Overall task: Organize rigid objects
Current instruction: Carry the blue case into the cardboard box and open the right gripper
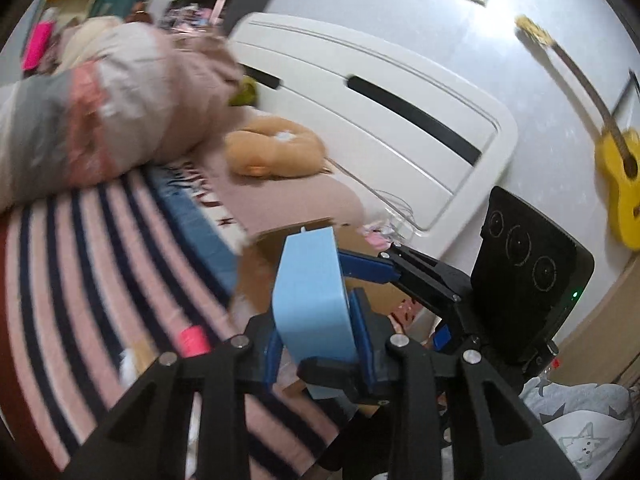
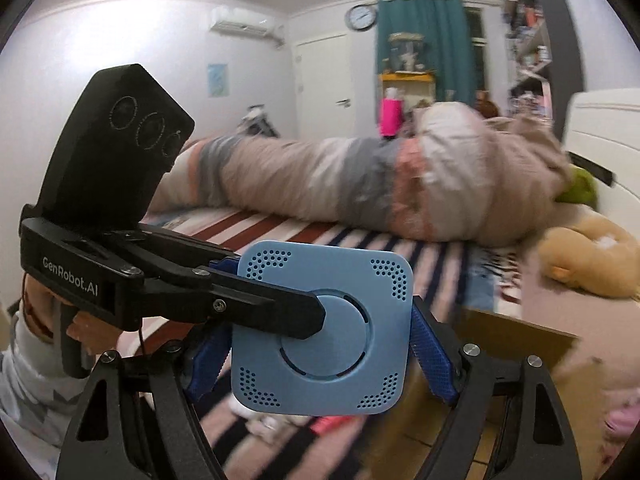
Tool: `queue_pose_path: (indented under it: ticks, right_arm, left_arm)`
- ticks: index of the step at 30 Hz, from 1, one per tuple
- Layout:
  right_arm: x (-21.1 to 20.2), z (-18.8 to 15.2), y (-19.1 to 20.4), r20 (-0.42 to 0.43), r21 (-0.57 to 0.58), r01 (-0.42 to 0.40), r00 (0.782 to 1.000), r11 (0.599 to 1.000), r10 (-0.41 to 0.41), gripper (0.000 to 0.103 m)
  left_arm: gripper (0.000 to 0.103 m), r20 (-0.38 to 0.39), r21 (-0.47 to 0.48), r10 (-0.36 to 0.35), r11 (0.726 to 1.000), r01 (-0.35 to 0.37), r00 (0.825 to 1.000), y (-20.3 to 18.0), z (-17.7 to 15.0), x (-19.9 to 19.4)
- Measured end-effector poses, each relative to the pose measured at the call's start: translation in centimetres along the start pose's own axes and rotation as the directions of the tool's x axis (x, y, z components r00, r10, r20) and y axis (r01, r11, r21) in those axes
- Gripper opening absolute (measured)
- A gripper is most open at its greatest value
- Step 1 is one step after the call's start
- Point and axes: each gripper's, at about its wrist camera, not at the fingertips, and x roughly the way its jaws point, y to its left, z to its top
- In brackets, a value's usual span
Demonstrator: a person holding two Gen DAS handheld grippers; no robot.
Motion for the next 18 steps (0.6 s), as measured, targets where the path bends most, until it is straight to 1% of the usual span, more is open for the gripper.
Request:
queue_pose_path:
  ticks: [4,7,9,12,14,15,16,18]
  right_arm:
    - [-2.4,-1.6,-4.6,-0.020,0.074,0.059,0.998,0.996,-0.058,0.080]
    - [-3.1,-3.4,-7.7,-0.076,0.129,0.084,0.994,0.988,-0.074,0.080]
    - [-2.5,-4.5,-9.4,-0.127,0.144,0.098,0.989,0.985,-0.080,0.080]
    - [-1.9,-5.4,-11.0,-0.187,0.147,0.121,0.978,0.982,-0.093,0.080]
    - [-1.3,-5.9,-11.5,-0.218,0.147,0.140,0.970,0.979,-0.106,0.080]
    - [-1.0,-6.1,-11.8,-0.229,0.143,0.164,0.965,0.976,-0.129,0.080]
    - [-1.3,-6.4,-11.8,-0.231,0.142,0.176,0.963,0.974,-0.140,0.081]
    - [-1.7,-6.6,-12.1,-0.223,0.167,0.177,0.965,0.970,-0.138,0.090]
  left_arm:
    - [0.028,-0.079,0.039,-0.031,0.999,0.034,0.996,-2.3,1.7,5.4]
    - [0.027,-0.159,0.050,-0.033,0.998,0.042,0.987,-3.1,2.1,9.5]
    - [0.027,-0.204,0.049,-0.029,0.998,0.040,0.978,-3.3,2.1,11.4]
    - [0.028,-0.259,0.062,0.002,0.998,0.014,0.966,-3.3,1.9,13.5]
    - [0.033,-0.267,0.082,0.039,0.997,-0.018,0.963,-3.3,1.7,14.0]
    - [0.041,-0.268,0.084,0.060,0.996,-0.038,0.962,-3.2,1.7,14.0]
    - [0.046,-0.265,0.084,0.079,0.995,-0.059,0.961,-3.0,1.6,13.8]
    - [0.050,-0.243,0.078,0.091,0.994,-0.074,0.966,-2.7,1.6,13.0]
